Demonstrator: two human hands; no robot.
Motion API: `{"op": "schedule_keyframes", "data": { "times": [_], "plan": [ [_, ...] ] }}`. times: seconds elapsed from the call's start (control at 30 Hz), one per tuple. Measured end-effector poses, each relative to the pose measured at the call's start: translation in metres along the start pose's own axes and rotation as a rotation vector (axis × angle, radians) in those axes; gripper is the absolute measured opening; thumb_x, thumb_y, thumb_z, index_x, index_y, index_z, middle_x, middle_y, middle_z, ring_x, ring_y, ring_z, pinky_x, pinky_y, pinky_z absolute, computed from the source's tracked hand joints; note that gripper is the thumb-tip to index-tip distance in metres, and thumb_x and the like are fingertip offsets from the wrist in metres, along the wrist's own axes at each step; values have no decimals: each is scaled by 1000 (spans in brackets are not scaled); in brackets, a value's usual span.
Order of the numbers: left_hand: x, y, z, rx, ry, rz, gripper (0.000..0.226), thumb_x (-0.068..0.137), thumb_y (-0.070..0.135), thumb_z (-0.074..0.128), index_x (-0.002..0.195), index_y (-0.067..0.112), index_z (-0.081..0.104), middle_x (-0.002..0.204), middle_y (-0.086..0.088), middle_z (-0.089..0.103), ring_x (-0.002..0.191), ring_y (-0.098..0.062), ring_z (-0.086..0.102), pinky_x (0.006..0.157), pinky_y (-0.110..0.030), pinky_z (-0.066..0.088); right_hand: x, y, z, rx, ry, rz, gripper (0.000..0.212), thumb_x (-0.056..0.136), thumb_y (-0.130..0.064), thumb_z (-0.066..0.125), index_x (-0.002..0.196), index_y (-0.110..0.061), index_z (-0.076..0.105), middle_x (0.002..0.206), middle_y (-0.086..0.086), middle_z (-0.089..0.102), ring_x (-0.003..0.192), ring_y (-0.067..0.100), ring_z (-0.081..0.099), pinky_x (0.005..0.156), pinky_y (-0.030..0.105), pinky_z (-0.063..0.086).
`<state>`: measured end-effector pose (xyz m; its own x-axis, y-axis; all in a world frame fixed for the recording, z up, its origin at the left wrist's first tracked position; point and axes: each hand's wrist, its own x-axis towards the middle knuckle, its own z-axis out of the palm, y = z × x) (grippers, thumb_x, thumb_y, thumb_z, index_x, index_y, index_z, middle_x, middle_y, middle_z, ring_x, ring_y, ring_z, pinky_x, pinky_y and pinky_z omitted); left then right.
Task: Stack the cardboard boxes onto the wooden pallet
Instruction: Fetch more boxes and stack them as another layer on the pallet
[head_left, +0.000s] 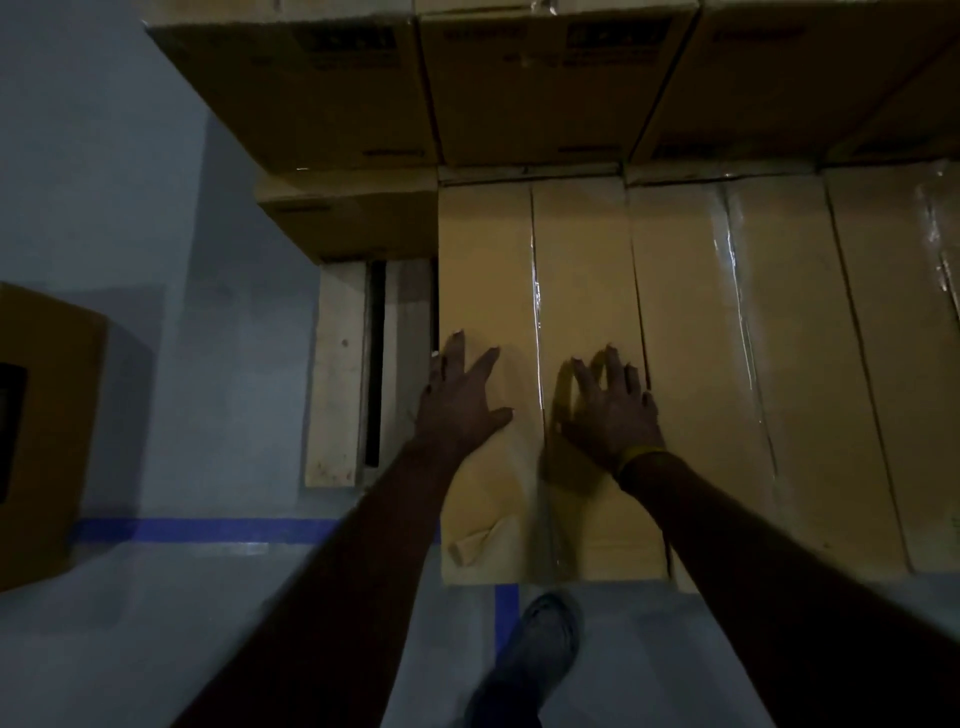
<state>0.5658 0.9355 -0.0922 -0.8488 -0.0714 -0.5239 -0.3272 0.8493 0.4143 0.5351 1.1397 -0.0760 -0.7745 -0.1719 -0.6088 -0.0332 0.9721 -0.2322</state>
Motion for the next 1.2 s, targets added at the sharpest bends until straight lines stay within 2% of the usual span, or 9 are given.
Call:
{"op": "schedule_keyframes", "data": {
  "times": [0.2,0.43,0.53,0.73,0.93,1.03,1.2],
  "plan": [
    [-66,-52,-33,6,121,58,82,91,49,63,157,35,16,166,-1,-14,152,-35,2,114,-56,32,-55,-70,17,115,69,-84,85,93,-47,61,157,-36,7,165,-1,-16,153,29,-3,120,59,14],
    [-168,-183,-78,-44,233,-62,82,92,50,60,158,34,14,166,-3,-13,153,-33,0,115,-51,26,-119,-197,68,67,107,-217,84,96,-51,54,158,-37,-1,164,0,-23,153,28,-5,120,60,11],
    [-217,-244,-97,-63,281,-114,82,93,51,59,158,35,12,166,-1,-15,153,-30,-3,115,-50,28,-149,-261,88,50,141,-273,83,95,-52,55,157,-38,2,164,0,-20,153,28,-4,117,60,13],
    [-325,-360,-136,-103,316,-224,82,94,56,54,157,39,4,165,1,-19,153,-28,-5,118,-49,27,-214,-390,136,26,99,-297,83,94,-54,56,158,-39,5,164,-1,-20,153,27,-7,120,56,9],
    [-424,-459,-176,-86,348,-355,82,96,64,44,157,38,-4,163,-1,-25,154,-28,-5,119,-43,24,-274,-528,176,21,41,-371,85,93,-58,53,153,-46,-6,164,-2,-22,153,28,-6,121,57,7],
    [-450,-500,-194,-123,378,-406,81,95,64,44,158,36,1,164,-2,-21,154,-30,-1,119,-44,26,-287,-583,192,-26,34,-432,85,94,-62,47,153,-44,-10,158,-4,-33,152,26,-15,122,57,5],
    [-461,-556,-211,-157,398,-466,82,94,62,49,158,34,7,166,-3,-13,153,-32,-1,118,-46,27,-280,-644,214,-43,11,-491,82,95,-65,43,154,-42,-10,156,-3,-36,150,24,-20,120,55,-1]
  ]
}}
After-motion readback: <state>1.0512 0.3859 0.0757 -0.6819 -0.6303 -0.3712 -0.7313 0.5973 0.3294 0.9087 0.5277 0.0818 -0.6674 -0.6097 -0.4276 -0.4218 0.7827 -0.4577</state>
